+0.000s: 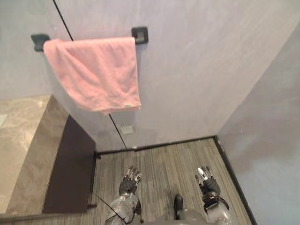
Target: Organize washtable
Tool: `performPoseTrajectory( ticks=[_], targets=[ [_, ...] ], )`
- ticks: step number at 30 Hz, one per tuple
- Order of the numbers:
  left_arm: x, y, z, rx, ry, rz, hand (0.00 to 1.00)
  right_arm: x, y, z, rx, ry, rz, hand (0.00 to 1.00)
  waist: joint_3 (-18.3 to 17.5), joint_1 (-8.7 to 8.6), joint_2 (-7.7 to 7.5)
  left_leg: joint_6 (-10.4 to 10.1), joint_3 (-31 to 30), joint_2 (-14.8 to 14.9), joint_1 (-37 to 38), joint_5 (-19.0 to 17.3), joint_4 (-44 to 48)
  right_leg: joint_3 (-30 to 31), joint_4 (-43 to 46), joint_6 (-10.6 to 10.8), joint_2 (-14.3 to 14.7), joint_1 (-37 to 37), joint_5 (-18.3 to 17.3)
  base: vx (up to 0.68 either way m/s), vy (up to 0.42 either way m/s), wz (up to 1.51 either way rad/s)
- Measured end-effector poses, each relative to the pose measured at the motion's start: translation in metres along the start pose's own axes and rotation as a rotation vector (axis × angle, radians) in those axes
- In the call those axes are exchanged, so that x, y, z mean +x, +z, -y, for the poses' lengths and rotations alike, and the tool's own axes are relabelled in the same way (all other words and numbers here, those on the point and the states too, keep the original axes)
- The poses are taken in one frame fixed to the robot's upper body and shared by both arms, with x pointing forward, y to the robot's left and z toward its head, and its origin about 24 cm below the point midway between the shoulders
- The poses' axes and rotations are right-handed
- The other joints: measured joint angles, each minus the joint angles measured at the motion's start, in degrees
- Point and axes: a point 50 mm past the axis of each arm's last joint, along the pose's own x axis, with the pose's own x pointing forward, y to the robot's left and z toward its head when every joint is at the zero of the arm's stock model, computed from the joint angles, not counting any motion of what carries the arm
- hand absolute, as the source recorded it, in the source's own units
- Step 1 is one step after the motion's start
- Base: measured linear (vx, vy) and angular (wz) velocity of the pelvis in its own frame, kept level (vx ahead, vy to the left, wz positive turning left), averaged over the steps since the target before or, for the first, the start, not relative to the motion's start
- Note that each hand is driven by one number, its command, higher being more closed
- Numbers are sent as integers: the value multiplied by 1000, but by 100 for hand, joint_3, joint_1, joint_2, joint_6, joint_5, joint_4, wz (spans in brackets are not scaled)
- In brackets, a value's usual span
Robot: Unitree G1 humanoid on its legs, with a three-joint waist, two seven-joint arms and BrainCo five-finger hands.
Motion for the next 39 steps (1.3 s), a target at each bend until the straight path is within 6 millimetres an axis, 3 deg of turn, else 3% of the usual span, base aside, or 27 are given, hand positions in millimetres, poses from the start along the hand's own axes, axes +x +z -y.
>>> performPoseTrajectory(
  ticks=[1,2,4,5,7,10,11,14,16,17,19,21,22,24,25,26,27,28,29,30,31,32,34,35,36,38,39],
  targets=[
    [1,2,0,6,2,7,0,0,1,1,-4,-5,1,0,31,-6,58,2,-13,46,-44,3,-106,303,913,-193,115,-323,-293,-96,-17,45],
    [2,14,-1,10,12,51,0,-1,-1,2,-8,-12,-6,0,61,-17,108,9,-136,79,-72,43,-193,484,2124,-111,136,-469,-844,-54,-38,67],
    [0,24,-4,40,28,101,0,-1,-3,1,-21,-13,-17,0,63,11,85,-3,-401,-11,-71,239,-332,574,2785,159,-61,-177,-1382,-45,-196,95],
    [-2,36,-11,48,53,151,0,-1,-6,-1,-60,0,-32,0,-10,31,-58,-10,-647,-140,-156,242,-363,735,2813,261,-243,206,-1687,-73,-278,91],
    [-4,45,-18,52,88,193,0,3,-4,-8,-109,30,-27,0,-76,63,-162,-87,-909,-174,-281,292,-455,944,2363,235,-172,520,-1963,-79,-229,71],
    [-2,47,-16,34,103,210,0,9,9,-8,-175,46,-4,0,-98,325,7,-148,-1263,-124,-537,303,-538,933,1660,214,25,686,-2227,-126,-239,48],
    [-2,39,-14,4,121,194,0,9,15,-4,-222,47,-1,0,-43,301,94,-278,-1533,-95,-691,442,-321,743,1751,151,99,755,-2486,-170,-212,68],
    [-9,29,-20,-48,159,185,0,1,10,5,-282,45,-32,0,12,319,19,-277,-1806,-97,-703,440,-94,303,2142,5,179,899,-2793,-165,-229,83],
    [-15,24,-27,-57,188,172,0,-1,6,4,-334,59,-50,0,21,320,23,-119,-1887,-63,-699,316,-125,-43,2164,-95,283,1029,-2809,-127,-213,92],
    [-19,20,-32,-55,204,163,0,0,5,2,-359,68,-51,0,117,325,-115,254,-1585,-9,-713,-222,-114,-319,1944,-364,217,1136,-2653,-113,-133,87],
    [-19,20,-31,-54,202,160,0,2,6,-1,-356,70,-39,0,182,334,-194,262,-1128,-69,-947,-177,364,-647,1890,-471,52,1144,-2591,-122,-104,93],
    [-18,19,-29,-57,191,159,0,2,9,2,-337,54,-27,0,185,288,-239,279,-608,-217,-1177,-229,1913,-1188,1848,-493,-202,1142,-2572,-122,-92,111],
    [-18,20,-29,-60,191,161,0,1,8,3,-334,53,-29,0,184,270,-239,319,-498,-195,-1177,-280,2159,-1295,1830,-495,-226,1157,-2569,-76,-28,112],
    [-18,23,-28,-62,184,174,0,1,5,1,-322,59,-35,0,163,200,-209,394,-19,104,-1082,-837,2794,-1778,1786,-547,-253,1161,-2521,0,23,115],
    [-17,24,-25,-61,174,179,0,1,4,-1,-329,68,-40,0,127,147,-96,553,393,304,-1086,-964,2866,-2074,1942,-577,-232,1099,-2507,20,25,150],
    [-14,23,-20,-56,151,174,0,0,2,0,-341,67,-52,0,140,128,-97,772,553,250,-1098,-759,2688,-2091,2196,-771,-132,918,-2533,-85,-22,169],
    [-13,25,-19,-56,151,177,0,-1,-2,-1,-342,79,-65,0,109,-3,-112,497,153,-29,-837,-479,1816,-1828,1568,-1011,67,884,-2515,-118,-83,237],
    [-11,26,-21,-64,161,184,0,-1,-2,-8,-342,112,-42,0,12,-287,-145,568,143,-207,-629,-335,1152,-2165,714,-791,164,1133,-1809,-112,-84,204],
    [-7,31,-17,-51,137,192,0,0,-2,-10,-350,114,-35,0,43,-238,-134,593,615,11,-606,-607,1727,-2427,771,-830,61,1158,-1745,-55,-66,166],
    [-4,31,-14,-38,118,187,0,1,0,-8,-356,105,-31,0,52,-159,-169,430,955,186,-460,-788,2067,-2551,895,-835,-72,1139,-1742,-42,-15,68],
    [-3,28,-13,-24,102,168,0,1,1,-6,-357,96,-28,0,35,-165,-181,350,1214,304,-281,-842,2174,-2709,959,-835,-220,1157,-1742,-77,14,105],
    [-2,24,-8,-9,78,145,0,0,2,0,-362,75,-27,0,-7,-287,-160,308,1424,392,-4,-831,2082,-3037,1059,-835,-448,1160,-1742,-61,51,156],
    [-1,18,1,10,35,120,0,-2,7,12,-345,22,-14,0,-142,-330,76,-76,1421,508,361,-732,1466,-3349,1123,-815,-611,1104,-1730,-48,170,145],
    [0,19,3,25,16,119,0,-3,6,20,-319,-12,-29,0,-166,-321,245,-424,1373,549,588,-497,868,-3529,1184,-813,-653,1060,-1729,-52,272,122],
    [2,21,5,48,9,124,0,-2,4,20,-282,-22,-35,0,-140,-308,361,-473,1257,500,685,-455,337,-3752,1345,-811,-732,980,-1728,-56,247,130],
    [2,26,0,81,18,126,0,0,-4,15,-229,-23,-52,0,-90,-305,277,-449,1178,315,741,-285,-27,-3831,1500,-698,-964,911,-1660,-63,213,91],
    [-1,28,-9,92,44,124,0,0,-9,10,-212,-12,-59,0,-1,-224,132,-341,1067,153,747,-197,-134,-3762,1470,-502,-1082,951,-1535,-57,204,52]
  ],
)
